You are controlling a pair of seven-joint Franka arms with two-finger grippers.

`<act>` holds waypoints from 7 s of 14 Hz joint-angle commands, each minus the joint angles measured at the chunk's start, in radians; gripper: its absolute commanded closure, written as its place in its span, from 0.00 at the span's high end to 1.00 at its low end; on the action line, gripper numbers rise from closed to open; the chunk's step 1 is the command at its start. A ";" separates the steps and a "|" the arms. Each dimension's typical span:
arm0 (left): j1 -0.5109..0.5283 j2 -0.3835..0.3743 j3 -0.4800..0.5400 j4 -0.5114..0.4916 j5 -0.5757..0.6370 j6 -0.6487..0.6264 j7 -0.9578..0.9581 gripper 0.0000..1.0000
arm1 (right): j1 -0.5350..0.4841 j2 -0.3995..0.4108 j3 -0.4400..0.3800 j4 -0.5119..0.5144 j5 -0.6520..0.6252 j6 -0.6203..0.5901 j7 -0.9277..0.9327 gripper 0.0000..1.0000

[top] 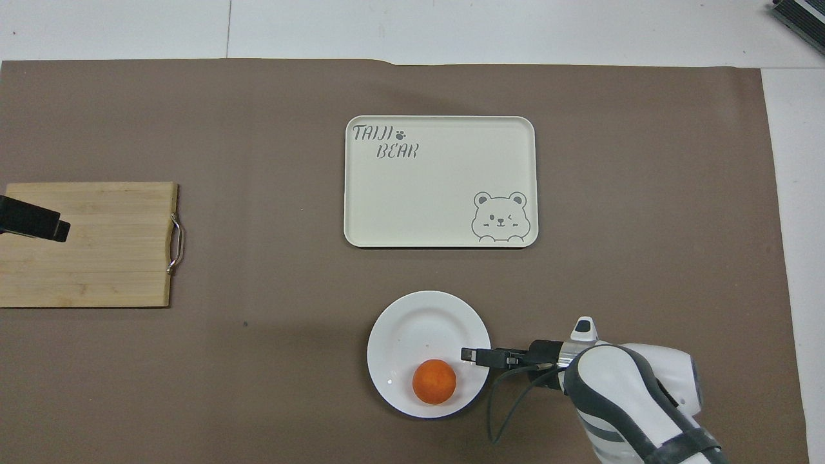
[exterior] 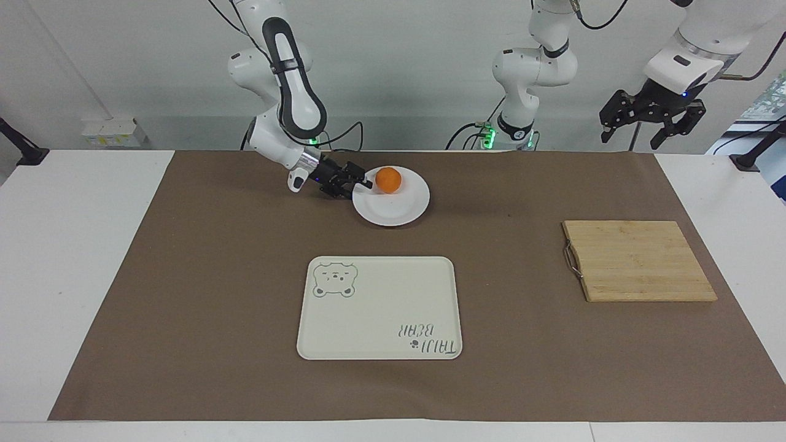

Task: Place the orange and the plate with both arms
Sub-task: 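Slide the plate with the right gripper onto the bear tray, then release the plate rim and open the right gripper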

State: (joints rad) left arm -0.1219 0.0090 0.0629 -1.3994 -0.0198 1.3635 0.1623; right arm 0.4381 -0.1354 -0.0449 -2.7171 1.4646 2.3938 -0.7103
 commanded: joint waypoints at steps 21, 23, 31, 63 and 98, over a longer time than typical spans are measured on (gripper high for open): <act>0.014 -0.004 -0.008 0.008 -0.009 -0.018 0.013 1.00 | -0.001 0.033 0.004 0.017 0.031 0.041 -0.018 0.00; 0.014 -0.004 -0.008 0.008 -0.009 -0.018 0.013 1.00 | -0.001 0.046 0.004 0.034 0.020 0.041 -0.021 0.00; 0.014 -0.004 -0.008 0.008 -0.009 -0.018 0.013 1.00 | -0.013 0.065 0.004 0.074 0.032 0.027 -0.087 0.00; 0.014 -0.004 -0.008 0.008 -0.009 -0.017 0.013 1.00 | -0.306 0.446 -0.007 0.830 -0.215 -0.188 0.358 0.00; 0.014 -0.004 -0.008 0.008 -0.009 -0.018 0.013 1.00 | -0.208 0.504 0.004 0.711 -0.132 -0.061 0.115 0.00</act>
State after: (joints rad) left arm -0.1218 0.0090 0.0629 -1.3994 -0.0198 1.3625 0.1623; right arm 0.2378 0.3795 -0.0488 -1.9989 1.3099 2.3215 -0.5492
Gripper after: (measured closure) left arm 0.000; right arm 0.952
